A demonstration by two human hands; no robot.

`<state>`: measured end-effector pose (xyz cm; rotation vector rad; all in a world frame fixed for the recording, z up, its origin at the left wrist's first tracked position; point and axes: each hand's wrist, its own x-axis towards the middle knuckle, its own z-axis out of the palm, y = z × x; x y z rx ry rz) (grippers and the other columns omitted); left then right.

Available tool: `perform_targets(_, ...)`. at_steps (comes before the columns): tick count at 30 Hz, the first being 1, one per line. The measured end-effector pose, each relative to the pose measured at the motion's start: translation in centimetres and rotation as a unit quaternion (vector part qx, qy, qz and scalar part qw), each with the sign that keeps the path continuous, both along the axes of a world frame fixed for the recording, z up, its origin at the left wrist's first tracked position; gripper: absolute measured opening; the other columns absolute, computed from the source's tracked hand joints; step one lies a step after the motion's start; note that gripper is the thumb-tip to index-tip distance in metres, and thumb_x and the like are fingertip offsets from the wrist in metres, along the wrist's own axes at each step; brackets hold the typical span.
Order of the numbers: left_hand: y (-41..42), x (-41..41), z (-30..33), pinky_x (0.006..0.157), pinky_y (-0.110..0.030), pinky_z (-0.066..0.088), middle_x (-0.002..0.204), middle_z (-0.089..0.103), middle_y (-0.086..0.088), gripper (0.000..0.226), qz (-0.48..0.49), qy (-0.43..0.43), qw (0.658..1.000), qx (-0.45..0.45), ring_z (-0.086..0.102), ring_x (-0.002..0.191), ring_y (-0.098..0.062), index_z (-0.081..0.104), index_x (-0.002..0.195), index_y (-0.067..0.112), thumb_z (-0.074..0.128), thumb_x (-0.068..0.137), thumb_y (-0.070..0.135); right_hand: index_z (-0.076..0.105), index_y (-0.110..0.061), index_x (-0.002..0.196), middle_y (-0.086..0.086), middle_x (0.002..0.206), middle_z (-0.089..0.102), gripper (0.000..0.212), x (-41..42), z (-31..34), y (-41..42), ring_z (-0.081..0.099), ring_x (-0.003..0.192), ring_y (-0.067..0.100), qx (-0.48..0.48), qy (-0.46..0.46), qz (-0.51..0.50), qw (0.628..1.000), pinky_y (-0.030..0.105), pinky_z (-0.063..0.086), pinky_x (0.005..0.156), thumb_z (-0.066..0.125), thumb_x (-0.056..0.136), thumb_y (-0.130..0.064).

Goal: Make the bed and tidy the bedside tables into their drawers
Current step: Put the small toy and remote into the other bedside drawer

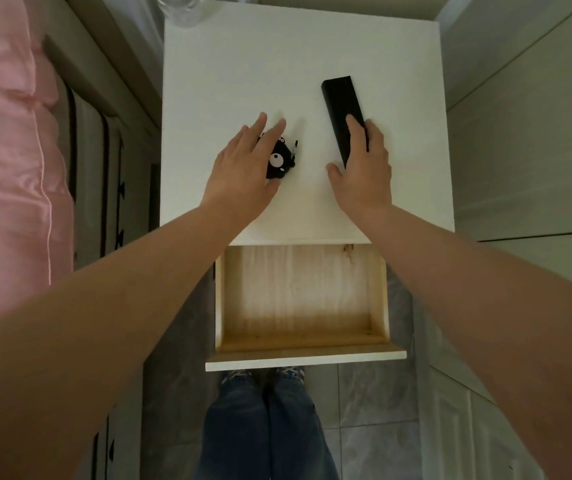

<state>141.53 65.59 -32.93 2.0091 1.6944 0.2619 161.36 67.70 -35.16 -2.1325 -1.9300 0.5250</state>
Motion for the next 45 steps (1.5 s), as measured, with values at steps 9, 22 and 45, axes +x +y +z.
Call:
perform_targets(9, 1.4, -0.5, -1.9, 0.097, -0.046, 0.046, 0.139, 0.043, -0.008, 0.06, -0.006, -0.012, 0.999, 0.036, 0.045, 0.119, -0.033, 0.047, 0.14, 0.02, 0.068, 0.085, 0.022, 0.022, -0.025, 0.152, 0.008, 0.143, 0.042, 0.075, 0.2, 0.0, 3.8, 0.038, 0.129, 0.029, -0.012, -0.016, -0.047, 0.999, 0.042, 0.037, 0.1, 0.064, 0.09, -0.026)
perform_targets(22, -5.9, -1.4, 0.6, 0.098, -0.02, 0.042, 0.132, 0.047, 0.003, 0.056, -0.134, -0.186, 0.973, -0.006, 0.045, 0.116, -0.015, 0.05, 0.126, 0.018, 0.077, 0.077, 0.027, 0.027, -0.022, 0.151, -0.003, 0.132, 0.045, 0.077, 2.5, 3.2, -8.0, 0.047, 0.122, 0.014, 0.013, 0.242, 0.054, 0.969, 0.037, 0.045, 0.104, 0.067, 0.087, -0.01)
perform_targets(45, -20.3, 1.2, -13.2, 0.08, -0.037, 0.056, 0.125, 0.046, -0.004, 0.061, -0.018, 0.086, 0.969, -0.231, 0.045, 0.114, -0.024, 0.04, 0.13, 0.021, 0.074, 0.08, 0.025, 0.04, -0.027, 0.141, 0.002, 0.128, 0.04, 0.083, 5.2, -11.5, -17.2, 0.049, 0.109, 0.023, -0.271, -0.075, 0.36, 0.889, 0.039, 0.048, 0.087, 0.076, 0.069, -0.005)
